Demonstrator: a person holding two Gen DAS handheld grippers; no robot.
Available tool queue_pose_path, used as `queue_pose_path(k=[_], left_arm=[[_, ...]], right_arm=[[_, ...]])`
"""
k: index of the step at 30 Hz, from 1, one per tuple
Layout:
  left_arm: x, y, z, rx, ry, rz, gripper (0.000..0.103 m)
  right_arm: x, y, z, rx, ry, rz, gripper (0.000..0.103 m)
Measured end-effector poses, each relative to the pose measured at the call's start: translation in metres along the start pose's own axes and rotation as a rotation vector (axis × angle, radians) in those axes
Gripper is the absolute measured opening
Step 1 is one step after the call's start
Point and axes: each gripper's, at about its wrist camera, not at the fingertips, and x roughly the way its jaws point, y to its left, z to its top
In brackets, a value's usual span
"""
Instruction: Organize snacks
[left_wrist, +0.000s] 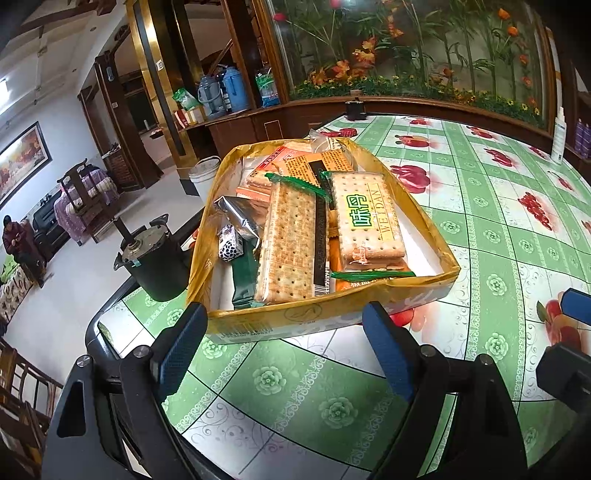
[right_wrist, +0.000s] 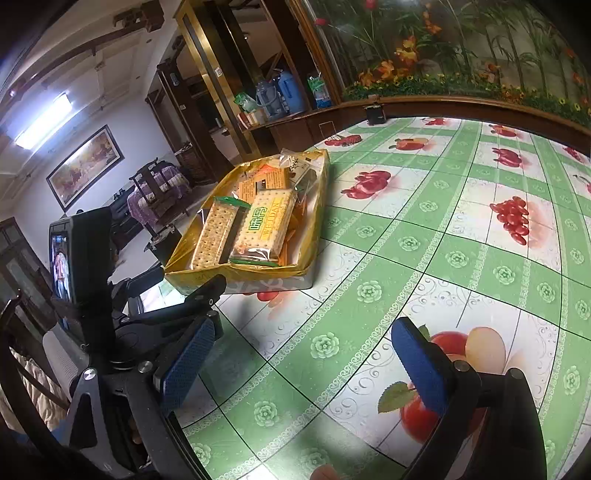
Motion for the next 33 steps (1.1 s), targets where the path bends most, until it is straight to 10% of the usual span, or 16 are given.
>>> queue_pose_path(k=[33], left_arm=[[-0.0030,0.0016,0.0020,-0.014,-0.020,-0.001,0.087]], right_arm=[[0.0044,-0.0008,-0.0018,-0.001,0.018,-0.012,0.097]])
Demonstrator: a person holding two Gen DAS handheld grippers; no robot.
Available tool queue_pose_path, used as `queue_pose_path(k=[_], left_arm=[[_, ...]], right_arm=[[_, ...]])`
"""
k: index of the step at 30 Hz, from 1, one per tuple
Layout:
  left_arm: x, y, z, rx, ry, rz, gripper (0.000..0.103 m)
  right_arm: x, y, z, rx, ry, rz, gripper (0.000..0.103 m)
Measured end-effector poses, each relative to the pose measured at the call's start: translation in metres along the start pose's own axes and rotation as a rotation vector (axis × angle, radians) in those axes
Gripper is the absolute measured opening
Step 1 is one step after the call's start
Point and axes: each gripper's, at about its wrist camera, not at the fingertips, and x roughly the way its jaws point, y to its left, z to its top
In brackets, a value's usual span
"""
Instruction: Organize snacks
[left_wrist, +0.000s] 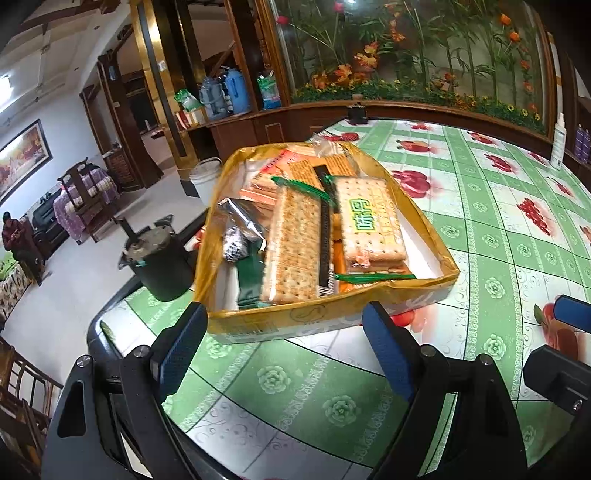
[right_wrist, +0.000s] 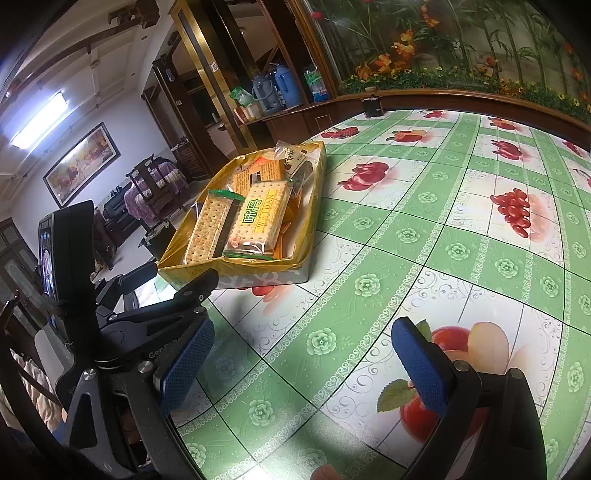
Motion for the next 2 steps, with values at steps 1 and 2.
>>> queue_pose_path(k=[1,2], left_arm=[[-0.0002,0.0001,-0.0002,0.001,0.001,-0.003,0.087],[0.0005,0.0000,-0.0003,0.002,0.004,-0.007,0.087]], right_arm=[[-0.0003,-0.0001,0.0001,0.000,-0.001,0.001,0.097],[-0.0007,0.0002,0.0005,0.000,-0.002,0.000,0.097]])
